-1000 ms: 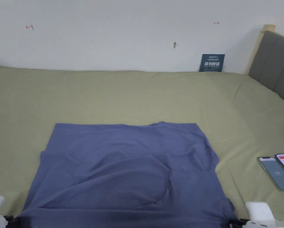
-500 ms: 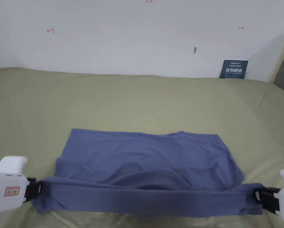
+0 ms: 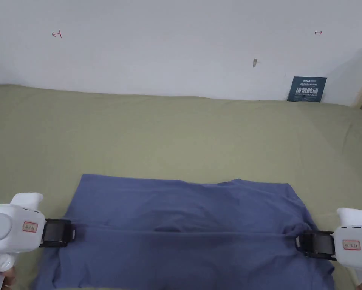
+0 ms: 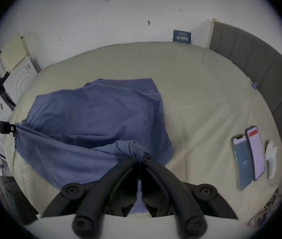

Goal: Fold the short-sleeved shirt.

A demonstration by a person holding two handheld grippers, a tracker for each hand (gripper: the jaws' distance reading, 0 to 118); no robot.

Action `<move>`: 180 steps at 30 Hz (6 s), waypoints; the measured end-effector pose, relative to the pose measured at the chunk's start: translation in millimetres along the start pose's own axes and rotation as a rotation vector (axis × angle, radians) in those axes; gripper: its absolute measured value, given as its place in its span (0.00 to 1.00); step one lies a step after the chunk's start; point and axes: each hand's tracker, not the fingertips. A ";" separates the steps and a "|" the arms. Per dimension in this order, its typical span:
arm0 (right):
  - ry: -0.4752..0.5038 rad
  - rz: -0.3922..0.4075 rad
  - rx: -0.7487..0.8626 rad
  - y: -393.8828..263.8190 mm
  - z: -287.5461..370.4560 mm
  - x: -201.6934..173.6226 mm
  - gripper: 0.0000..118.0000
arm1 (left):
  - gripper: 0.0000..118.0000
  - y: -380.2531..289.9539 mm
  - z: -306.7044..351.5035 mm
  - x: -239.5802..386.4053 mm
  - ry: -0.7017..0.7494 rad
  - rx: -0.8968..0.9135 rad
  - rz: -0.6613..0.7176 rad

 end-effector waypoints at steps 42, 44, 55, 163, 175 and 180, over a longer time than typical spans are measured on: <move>0.055 0.005 -0.023 -71.1 10.1 -7.6 0.07 | 0.10 -61.5 11.5 32.8 -0.009 -0.054 -0.053; 0.028 0.037 -0.012 -72.6 19.7 -11.0 0.07 | 0.09 -62.6 17.8 36.6 -0.001 -0.045 -0.069; 0.076 0.028 0.047 -113.5 94.6 -3.5 0.07 | 0.09 -102.8 71.3 12.8 -0.045 -0.008 -0.004; 0.039 0.050 0.136 -172.9 162.1 3.2 0.96 | 0.93 -176.2 128.4 -21.4 -0.100 0.172 0.000; -0.050 0.124 0.495 -154.5 214.6 -77.5 0.00 | 0.00 -164.9 156.8 -12.9 -0.024 0.290 0.000; -0.092 0.158 0.620 -154.6 236.6 -105.0 0.00 | 0.00 -151.6 141.3 -39.4 -0.127 0.177 0.102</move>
